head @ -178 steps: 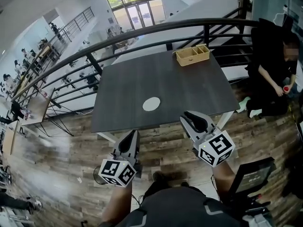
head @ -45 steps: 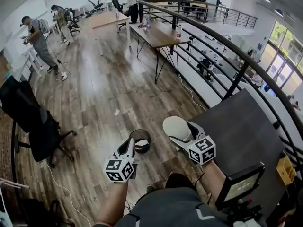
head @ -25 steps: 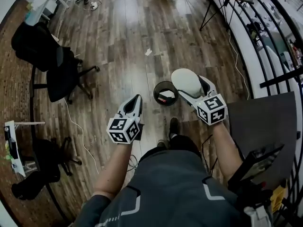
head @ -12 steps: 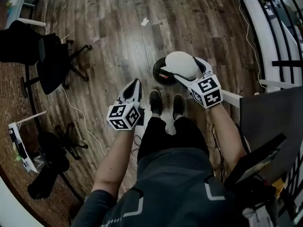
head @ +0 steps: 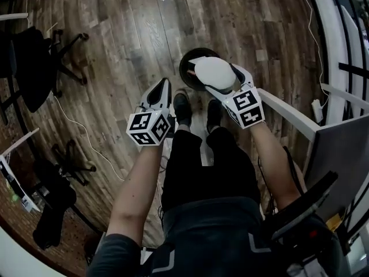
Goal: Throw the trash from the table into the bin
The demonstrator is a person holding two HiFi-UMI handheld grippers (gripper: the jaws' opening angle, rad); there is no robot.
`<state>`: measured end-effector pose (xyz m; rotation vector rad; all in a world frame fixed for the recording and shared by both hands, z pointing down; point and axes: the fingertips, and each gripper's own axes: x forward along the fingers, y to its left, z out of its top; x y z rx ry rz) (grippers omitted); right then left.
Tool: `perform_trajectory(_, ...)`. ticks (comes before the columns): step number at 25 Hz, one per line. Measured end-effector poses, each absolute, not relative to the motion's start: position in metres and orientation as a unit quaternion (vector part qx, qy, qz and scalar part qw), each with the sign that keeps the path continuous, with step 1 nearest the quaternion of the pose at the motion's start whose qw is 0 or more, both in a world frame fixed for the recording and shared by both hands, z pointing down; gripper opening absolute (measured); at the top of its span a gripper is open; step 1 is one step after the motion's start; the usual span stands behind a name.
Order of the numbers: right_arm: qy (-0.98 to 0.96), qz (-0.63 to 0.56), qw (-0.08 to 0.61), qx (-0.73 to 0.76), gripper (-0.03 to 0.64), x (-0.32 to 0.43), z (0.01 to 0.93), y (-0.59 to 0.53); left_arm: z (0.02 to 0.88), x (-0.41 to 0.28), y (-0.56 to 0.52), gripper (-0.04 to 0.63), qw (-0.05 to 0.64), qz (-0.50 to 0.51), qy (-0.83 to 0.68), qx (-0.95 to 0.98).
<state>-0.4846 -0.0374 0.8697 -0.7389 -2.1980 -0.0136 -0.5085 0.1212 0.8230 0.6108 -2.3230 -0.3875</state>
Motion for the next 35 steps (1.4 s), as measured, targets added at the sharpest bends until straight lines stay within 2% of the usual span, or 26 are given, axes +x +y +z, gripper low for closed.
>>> perform_trajectory(3,-0.853,-0.011,0.424,-0.303,0.453,-0.481,0.925,-0.018,0.856,-0.508,0.126,0.011,0.35,-0.188,-0.886,0.239)
perform_trajectory(10,-0.835,0.012,0.477,-0.274,0.453,-0.478,1.042,-0.004,0.959,-0.505,0.136,0.011,0.395,-0.16,-0.868,0.254)
perform_trajectory(21,-0.797,-0.041,0.524,-0.296,0.453,-0.481,1.155,0.028,1.061,-0.514,0.151,0.011,0.428,-0.144,-0.854,0.258)
perform_trajectory(29,-0.776,-0.044,0.549,-0.308,0.454,-0.472,1.185,0.038,1.065,-0.509,0.154,0.011,0.428,-0.134,-0.852,0.271)
perform_trajectory(35,-0.792,-0.028,0.539,-0.285,0.456,-0.464,1.116,0.036,0.997,-0.494,0.161,0.011,0.421,-0.126,-0.85,0.291)
